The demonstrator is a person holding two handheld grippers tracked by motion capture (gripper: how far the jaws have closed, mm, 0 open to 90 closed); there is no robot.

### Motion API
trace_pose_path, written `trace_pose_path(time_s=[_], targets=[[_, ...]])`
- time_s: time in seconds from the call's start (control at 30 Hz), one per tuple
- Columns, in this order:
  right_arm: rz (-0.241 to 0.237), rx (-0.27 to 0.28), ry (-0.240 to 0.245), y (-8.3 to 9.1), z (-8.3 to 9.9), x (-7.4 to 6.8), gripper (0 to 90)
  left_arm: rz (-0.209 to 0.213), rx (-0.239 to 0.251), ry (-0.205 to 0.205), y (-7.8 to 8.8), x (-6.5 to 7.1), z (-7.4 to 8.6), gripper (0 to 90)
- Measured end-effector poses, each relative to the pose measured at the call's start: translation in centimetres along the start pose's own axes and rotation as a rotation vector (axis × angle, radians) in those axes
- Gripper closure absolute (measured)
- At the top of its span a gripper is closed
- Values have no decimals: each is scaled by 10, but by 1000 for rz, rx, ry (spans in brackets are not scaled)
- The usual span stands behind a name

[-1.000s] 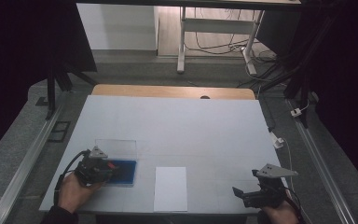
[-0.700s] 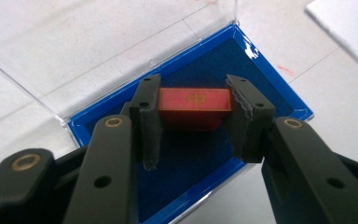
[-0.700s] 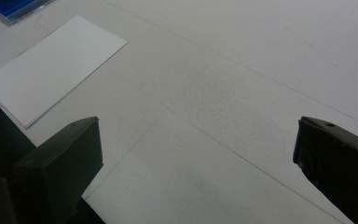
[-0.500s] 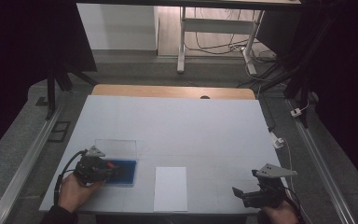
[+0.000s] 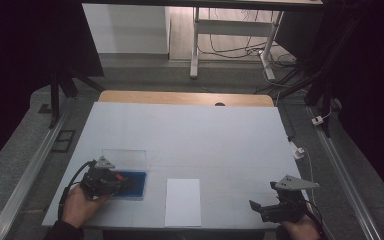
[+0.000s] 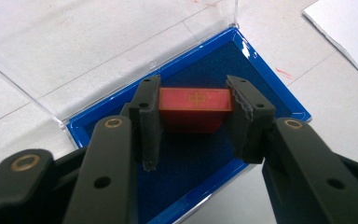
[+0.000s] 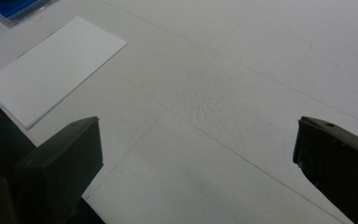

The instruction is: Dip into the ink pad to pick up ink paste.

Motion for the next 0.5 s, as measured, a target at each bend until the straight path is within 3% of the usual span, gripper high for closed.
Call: trace_pose_path(time_s=[0.23, 0.5], targets=[[0, -1, -2, 0, 0, 0, 14, 15, 3, 25, 5, 0, 0, 586], [0, -1, -4, 0, 0, 0, 14, 2, 24, 17, 11, 2, -3, 586]])
Point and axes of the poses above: each handheld gripper's, and its own axes: y roughly backward along the jaws, z roughly out of its underside, x roughly to its right, the point moved 9 cm from there along -y, roughly forward along the jaws, and after that the axes turned 10 degrees about z, right-handed, at the moved point
